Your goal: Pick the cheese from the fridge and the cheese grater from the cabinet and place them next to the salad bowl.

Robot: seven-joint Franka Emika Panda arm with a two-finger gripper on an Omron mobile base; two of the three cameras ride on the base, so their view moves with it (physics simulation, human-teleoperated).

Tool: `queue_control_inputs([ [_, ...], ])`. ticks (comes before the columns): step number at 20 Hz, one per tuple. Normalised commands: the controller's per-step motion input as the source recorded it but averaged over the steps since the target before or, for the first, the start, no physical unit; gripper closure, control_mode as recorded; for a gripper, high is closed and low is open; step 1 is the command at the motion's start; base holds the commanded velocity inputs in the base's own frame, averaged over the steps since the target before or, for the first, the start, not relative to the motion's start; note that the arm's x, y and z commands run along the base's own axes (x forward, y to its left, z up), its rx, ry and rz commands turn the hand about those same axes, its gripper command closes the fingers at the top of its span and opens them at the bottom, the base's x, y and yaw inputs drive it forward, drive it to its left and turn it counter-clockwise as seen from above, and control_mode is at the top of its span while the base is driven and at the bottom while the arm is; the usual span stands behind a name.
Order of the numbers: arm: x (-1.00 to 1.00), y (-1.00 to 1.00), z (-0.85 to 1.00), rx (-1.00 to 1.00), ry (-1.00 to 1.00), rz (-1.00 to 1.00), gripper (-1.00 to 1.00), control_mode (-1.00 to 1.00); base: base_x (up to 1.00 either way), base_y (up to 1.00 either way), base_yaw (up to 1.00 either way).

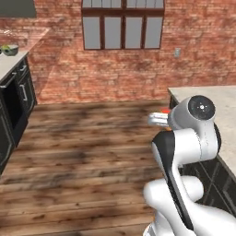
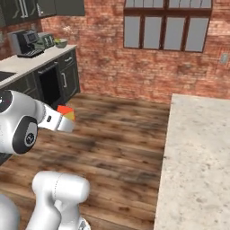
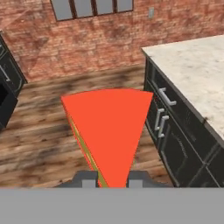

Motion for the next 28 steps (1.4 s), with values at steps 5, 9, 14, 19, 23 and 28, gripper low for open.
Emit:
queue_control_inputs([
  [5, 0.00, 0.00, 0.00, 0.00, 0.00, 0.00, 1.00, 1.00, 0.99, 0.15, 0.01],
  [9, 0.00, 0.00, 0.00, 0.00, 0.00, 0.00, 1.00, 1.00, 0.77, 0.29, 0.12],
  [14, 0.00, 0.00, 0.00, 0.00, 0.00, 0.00, 1.00, 1.00, 0.79, 0.19, 0.18],
  [19, 0.00, 0.00, 0.00, 0.00, 0.00, 0.00, 1.00, 1.00, 0.76, 0.17, 0.18],
  [23, 0.00, 0.00, 0.00, 0.00, 0.00, 0.00, 1.00, 1.00, 0.66, 0.07, 0.19],
  [28, 0.00, 0.00, 0.00, 0.00, 0.00, 0.00, 1.00, 1.00, 0.73, 0.10, 0.22],
])
